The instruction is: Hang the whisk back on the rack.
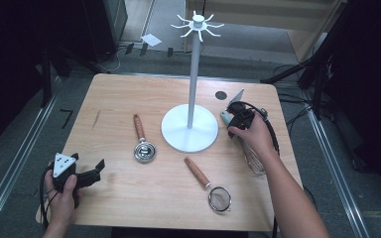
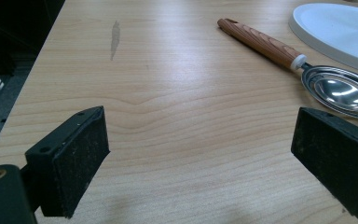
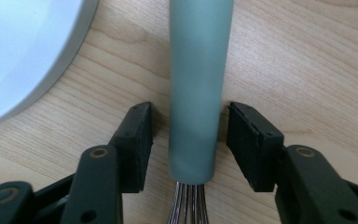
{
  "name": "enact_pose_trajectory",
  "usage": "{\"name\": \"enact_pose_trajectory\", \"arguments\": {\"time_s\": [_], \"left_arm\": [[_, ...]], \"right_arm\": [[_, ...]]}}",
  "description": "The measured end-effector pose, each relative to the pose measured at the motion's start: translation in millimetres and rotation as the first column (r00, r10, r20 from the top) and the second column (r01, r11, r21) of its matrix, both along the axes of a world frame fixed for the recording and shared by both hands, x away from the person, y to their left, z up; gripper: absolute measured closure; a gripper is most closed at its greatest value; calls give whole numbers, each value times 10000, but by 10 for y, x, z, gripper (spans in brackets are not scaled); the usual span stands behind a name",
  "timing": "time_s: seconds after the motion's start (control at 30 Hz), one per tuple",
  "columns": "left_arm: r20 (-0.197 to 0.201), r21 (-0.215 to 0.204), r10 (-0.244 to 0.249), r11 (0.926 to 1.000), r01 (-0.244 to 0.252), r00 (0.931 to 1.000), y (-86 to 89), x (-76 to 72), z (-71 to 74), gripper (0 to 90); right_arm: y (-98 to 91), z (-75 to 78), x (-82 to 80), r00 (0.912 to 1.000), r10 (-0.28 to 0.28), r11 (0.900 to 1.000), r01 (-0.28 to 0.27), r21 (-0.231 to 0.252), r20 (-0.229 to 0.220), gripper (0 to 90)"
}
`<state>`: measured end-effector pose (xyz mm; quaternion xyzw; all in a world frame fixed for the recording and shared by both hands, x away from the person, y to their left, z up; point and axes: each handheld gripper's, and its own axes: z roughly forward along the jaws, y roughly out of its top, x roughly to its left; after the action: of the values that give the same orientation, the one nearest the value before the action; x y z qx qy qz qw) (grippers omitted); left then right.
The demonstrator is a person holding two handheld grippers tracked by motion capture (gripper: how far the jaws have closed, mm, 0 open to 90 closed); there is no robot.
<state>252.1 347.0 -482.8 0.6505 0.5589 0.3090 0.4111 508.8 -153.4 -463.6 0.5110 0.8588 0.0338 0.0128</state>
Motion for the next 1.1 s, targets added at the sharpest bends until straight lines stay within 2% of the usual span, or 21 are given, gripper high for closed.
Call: {"name": "enact_pose_trajectory", "arguments": {"time_s": [0.17,0.3,0.4,0.53,0.67,0.87,0.93,0.97,1.1], "left_arm": [[1,45,-23,10000,23,10000,-3,0,0,46],[22,42,-31,10000,31,10000,-4,-2,-1,46],[-2,53,-42,10000,42,10000,-8,-2,0,47],[19,105,-45,9999,45,10000,-14,-4,-1,52],[18,117,-54,9999,54,10000,-16,-3,-2,52],[19,125,-52,9999,51,10000,-18,-3,-2,54],[11,115,-52,9999,52,10000,-19,-2,-2,54],[-3,104,-58,9999,58,10000,-15,-3,-1,54],[-26,50,-62,10000,62,10000,-11,0,-2,54]], "right_arm": [[-6,3,43,9984,-326,9986,306,426,453,552],[8,8,57,9986,-218,9994,204,285,472,624],[23,11,48,9989,-172,9995,160,276,435,643],[7,7,3,9970,-253,9988,222,427,735,686],[2,11,-10,9972,-317,9986,288,435,684,695],[38,12,4,9974,-362,9992,352,178,618,703],[32,14,1,9970,-441,9989,430,200,629,706],[11,14,-3,9961,-687,9972,669,338,548,708],[19,15,-19,9966,-525,9983,508,289,630,710]]}}
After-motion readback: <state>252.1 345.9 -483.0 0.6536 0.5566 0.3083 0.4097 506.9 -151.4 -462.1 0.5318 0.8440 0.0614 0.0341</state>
